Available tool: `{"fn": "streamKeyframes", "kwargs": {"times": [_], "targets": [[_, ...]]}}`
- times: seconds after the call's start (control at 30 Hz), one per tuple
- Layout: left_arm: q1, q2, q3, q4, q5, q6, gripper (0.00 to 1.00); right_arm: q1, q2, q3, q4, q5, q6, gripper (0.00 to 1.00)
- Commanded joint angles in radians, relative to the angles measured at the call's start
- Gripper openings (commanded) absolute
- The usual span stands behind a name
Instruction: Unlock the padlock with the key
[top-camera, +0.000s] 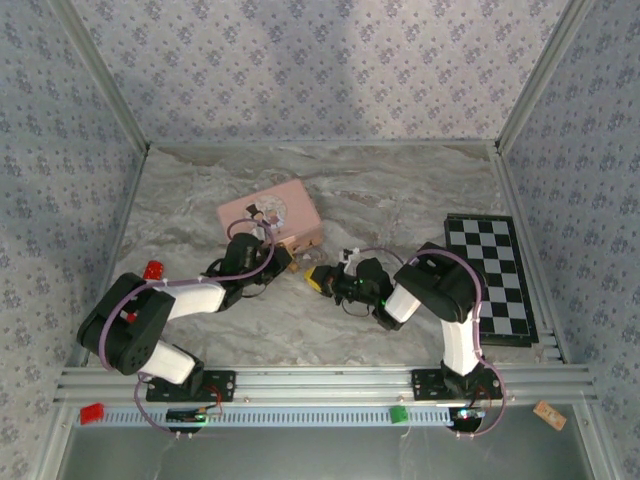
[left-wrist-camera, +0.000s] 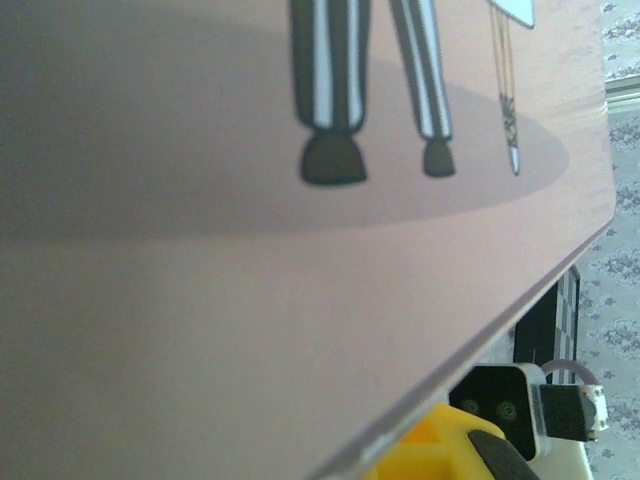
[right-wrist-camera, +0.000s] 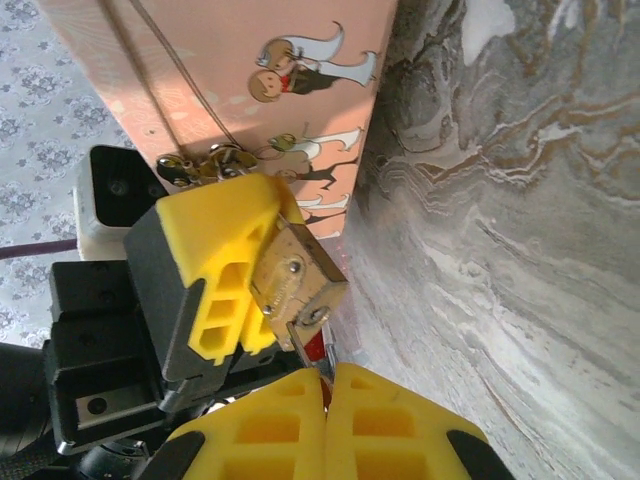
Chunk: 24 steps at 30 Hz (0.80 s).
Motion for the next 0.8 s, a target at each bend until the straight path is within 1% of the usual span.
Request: {"fn": "streamKeyframes", "kwargs": {"times": [0.0, 0.77], "targets": [[0.014, -0.052, 0.016, 0.124, 0.005, -0.075, 0.1, 0.009, 0.012, 0.0, 0.017, 0.008, 0.013, 0.0], [0.014, -0.053, 0.023, 0.135, 0.032, -0.077, 0.1, 0.006, 0.026, 0.002, 0.017, 0.026, 0.041, 0.0]]}}
